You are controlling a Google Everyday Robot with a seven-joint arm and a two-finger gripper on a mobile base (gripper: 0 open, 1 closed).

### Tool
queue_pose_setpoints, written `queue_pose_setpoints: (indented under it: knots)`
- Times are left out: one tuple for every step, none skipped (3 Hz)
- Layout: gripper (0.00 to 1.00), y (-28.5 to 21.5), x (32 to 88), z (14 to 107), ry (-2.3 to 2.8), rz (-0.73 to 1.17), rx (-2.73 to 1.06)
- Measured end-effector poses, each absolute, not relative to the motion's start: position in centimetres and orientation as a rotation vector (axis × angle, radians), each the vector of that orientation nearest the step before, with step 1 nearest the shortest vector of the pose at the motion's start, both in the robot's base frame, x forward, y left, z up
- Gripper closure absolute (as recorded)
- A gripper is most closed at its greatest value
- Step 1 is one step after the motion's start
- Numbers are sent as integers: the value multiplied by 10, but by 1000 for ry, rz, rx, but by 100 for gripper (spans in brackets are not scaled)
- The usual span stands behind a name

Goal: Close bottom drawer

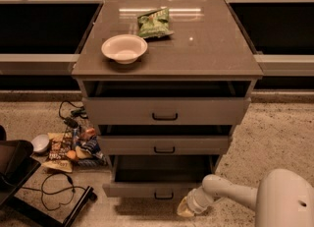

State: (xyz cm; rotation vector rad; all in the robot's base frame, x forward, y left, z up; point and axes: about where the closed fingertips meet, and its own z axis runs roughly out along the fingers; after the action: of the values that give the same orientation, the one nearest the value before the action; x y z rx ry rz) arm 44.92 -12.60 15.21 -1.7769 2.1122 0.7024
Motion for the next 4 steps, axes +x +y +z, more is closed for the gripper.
queue_pose_setpoints:
  knots:
    - [100,-122,474,139,2071,730,-1754]
    - [100,-129,504,138,2025,681,-1769]
    - [100,-129,504,138,2025,681,-1769]
    - [100,-140,546,154,1991,565,-1797]
